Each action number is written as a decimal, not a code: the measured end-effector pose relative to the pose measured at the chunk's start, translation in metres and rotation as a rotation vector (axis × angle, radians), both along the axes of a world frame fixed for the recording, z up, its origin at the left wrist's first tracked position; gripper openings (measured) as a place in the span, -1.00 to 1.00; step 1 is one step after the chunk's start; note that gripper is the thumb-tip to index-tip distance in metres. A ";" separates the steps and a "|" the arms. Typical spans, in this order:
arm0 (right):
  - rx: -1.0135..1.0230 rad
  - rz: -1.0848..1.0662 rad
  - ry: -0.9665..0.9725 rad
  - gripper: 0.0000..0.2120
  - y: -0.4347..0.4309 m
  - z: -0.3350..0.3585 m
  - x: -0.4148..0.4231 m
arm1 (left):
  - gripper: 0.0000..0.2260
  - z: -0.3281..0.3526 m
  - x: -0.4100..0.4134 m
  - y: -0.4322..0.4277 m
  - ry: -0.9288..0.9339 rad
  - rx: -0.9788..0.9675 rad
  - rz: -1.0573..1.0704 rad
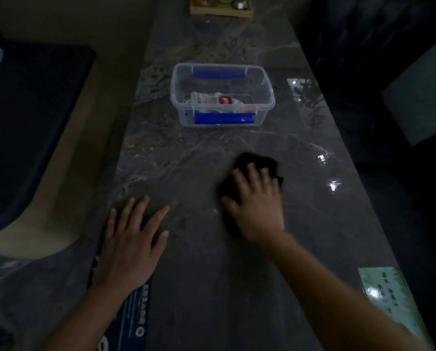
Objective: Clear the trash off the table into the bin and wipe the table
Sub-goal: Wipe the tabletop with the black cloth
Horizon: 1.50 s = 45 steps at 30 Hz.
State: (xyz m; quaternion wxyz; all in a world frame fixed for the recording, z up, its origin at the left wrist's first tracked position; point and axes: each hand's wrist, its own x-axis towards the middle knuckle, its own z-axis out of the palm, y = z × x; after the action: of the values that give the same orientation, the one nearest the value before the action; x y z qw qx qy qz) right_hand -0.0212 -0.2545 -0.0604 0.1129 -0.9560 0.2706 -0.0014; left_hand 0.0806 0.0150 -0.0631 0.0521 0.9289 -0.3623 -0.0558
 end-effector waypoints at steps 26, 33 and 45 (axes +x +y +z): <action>0.037 0.260 0.052 -0.31 0.056 0.002 0.030 | -0.51 0.012 -0.006 0.008 0.149 -0.501 0.089; 0.186 0.013 -0.257 -0.40 -0.007 0.022 -0.068 | -0.28 0.026 -0.013 -0.033 0.181 -0.345 -0.005; -0.023 -0.136 0.131 -0.28 -0.063 0.002 -0.159 | -0.20 -0.003 -0.029 -0.142 0.047 -0.074 -0.186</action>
State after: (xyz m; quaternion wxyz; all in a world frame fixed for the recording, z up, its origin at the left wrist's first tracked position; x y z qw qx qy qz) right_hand -0.1805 -0.3176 -0.0583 0.0837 -0.9347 0.3416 0.0505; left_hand 0.0513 -0.1274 -0.0664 0.0893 0.8872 -0.4474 -0.0688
